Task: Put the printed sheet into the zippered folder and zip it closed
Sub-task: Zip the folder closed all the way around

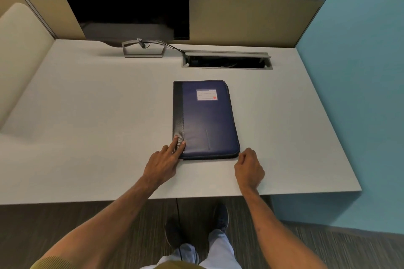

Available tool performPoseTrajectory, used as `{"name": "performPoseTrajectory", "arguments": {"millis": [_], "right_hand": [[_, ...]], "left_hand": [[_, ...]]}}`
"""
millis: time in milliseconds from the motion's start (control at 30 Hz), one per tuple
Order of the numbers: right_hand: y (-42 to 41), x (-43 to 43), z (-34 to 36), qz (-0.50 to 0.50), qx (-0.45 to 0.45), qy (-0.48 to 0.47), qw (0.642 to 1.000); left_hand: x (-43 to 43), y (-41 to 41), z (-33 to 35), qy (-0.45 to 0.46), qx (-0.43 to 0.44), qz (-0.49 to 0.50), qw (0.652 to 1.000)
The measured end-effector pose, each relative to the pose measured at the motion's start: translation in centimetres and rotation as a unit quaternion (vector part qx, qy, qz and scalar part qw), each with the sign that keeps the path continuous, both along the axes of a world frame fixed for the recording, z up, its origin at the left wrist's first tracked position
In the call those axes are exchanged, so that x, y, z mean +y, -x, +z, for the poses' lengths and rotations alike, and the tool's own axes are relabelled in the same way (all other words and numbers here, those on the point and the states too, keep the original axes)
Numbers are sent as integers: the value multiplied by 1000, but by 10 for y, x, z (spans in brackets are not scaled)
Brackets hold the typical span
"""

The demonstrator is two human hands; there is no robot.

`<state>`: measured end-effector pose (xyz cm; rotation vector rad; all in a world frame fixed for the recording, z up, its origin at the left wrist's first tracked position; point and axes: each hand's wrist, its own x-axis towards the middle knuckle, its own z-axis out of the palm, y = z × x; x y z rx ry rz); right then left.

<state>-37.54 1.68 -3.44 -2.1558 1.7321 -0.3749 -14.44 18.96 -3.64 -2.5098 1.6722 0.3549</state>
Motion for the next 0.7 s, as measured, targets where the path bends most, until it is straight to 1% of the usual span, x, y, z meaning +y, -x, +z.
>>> {"name": "performPoseTrajectory", "arguments": {"millis": [67, 133, 233, 333, 433, 567, 700], "right_hand": [[2, -4, 0, 14, -5, -9, 1000], [4, -7, 1, 28, -17, -20, 999], [11, -14, 2, 76, -30, -31, 996], [16, -28, 5, 126, -34, -57, 990], [19, -41, 8, 158, -32, -83, 983], [25, -53, 7, 223, -1, -76, 972], [29, -64, 4, 270, 31, -62, 960]], "left_hand": [[1, 1, 0, 5, -5, 4, 1000], [1, 5, 3, 33, -9, 21, 999], [-7, 15, 8, 74, -16, 38, 996], [-27, 32, 9, 64, 4, 19, 998], [-57, 56, 7, 57, 19, -25, 998], [-104, 92, 9, 43, 40, -73, 996], [-145, 117, 12, -6, 47, -78, 996]]}}
